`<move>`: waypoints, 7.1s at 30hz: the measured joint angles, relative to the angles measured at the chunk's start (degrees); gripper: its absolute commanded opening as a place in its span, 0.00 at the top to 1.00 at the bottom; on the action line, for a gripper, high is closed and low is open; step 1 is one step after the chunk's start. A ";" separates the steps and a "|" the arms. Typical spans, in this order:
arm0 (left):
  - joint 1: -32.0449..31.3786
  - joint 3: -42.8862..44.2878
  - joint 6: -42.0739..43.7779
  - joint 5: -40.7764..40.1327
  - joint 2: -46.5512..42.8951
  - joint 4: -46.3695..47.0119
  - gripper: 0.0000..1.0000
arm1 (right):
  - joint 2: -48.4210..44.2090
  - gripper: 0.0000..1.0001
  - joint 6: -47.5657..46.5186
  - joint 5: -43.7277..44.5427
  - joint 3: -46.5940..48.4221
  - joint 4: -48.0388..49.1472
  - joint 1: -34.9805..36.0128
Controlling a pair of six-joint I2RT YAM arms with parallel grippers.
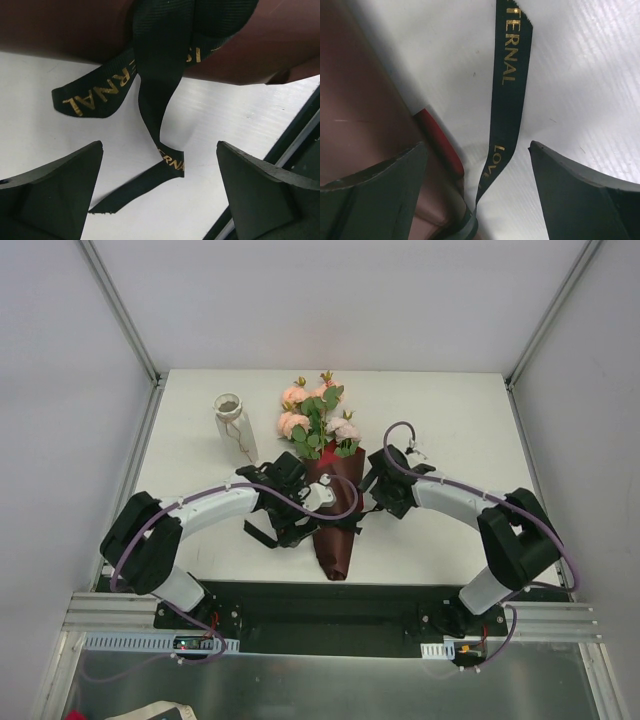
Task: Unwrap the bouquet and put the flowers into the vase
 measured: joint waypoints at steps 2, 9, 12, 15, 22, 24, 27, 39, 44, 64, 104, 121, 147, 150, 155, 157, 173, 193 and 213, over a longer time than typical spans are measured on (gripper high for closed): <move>-0.28 -0.33 0.52 -0.44 1.16 0.87 0.17 | 1.44 0.17 1.20 -0.37 0.00 0.74 0.11; -0.42 -2.71 1.05 -2.99 2.82 4.59 0.43 | 3.02 0.29 5.62 -0.63 0.00 2.36 1.49; -0.68 -4.09 1.05 -4.28 2.78 6.38 0.55 | 3.17 0.36 7.65 -0.50 -0.07 2.54 2.25; -0.81 -5.05 1.11 -4.81 2.78 7.43 0.58 | 3.17 0.41 9.75 -0.26 -0.44 2.60 3.08; -1.14 -5.64 1.20 -6.10 2.38 9.44 0.58 | 2.51 0.22 14.10 0.15 -1.73 3.39 3.98; -1.14 -5.90 1.20 -6.19 2.14 9.79 0.58 | 1.42 0.21 14.56 0.17 -2.45 3.50 4.22; -1.16 -6.14 1.22 -6.58 1.97 10.21 0.58 | -1.42 0.21 15.08 0.20 -5.51 4.20 4.50; -1.16 -6.64 1.29 -7.58 1.40 10.58 0.69 | -2.56 0.50 17.64 -0.96 -7.41 4.66 5.97; -1.16 -6.82 1.66 -8.22 1.29 10.69 0.97 | 0.00 0.82 18.71 -1.38 -6.01 4.87 6.05; 20.26 -7.50 4.33 -12.11 -19.45 2.84 1.00 | -20.61 0.99 5.31 7.30 -7.30 -6.99 -11.39; 60.52 -9.05 6.21 -3.48 -20.72 -2.73 0.01 | -2.99 0.00 -53.02 23.37 9.73 -19.91 51.43; 60.52 -9.31 5.62 -0.81 -21.77 -3.19 0.01 | 11.96 0.00 -58.66 26.86 13.20 -19.02 51.67; 61.26 -9.31 5.42 -0.68 -22.08 -3.08 0.01 | 16.98 0.02 -58.18 48.94 17.25 -19.08 50.38; 61.26 -9.31 5.42 -0.68 -22.58 -3.08 0.01 | 13.00 0.02 -57.55 52.39 17.27 -18.47 50.23; 61.29 -9.31 5.42 -0.68 -23.12 -3.08 0.01 | 7.13 0.00 -47.67 57.94 18.23 -23.93 50.21; 61.29 -9.31 5.42 -0.66 -23.17 -3.08 0.01 | 6.34 0.00 -36.48 60.28 21.00 -33.07 50.25; 61.59 -9.29 5.44 0.46 -23.19 -3.10 0.01 | 4.02 0.03 -25.92 50.47 12.87 -37.77 53.40; 61.64 -9.42 5.49 0.70 -23.34 -3.08 0.01 | 13.90 0.03 -42.99 44.17 16.59 -25.05 48.15; 61.64 -9.62 5.73 0.76 -24.87 -3.06 0.01 | 19.30 0.03 -42.88 50.47 18.91 -25.44 44.98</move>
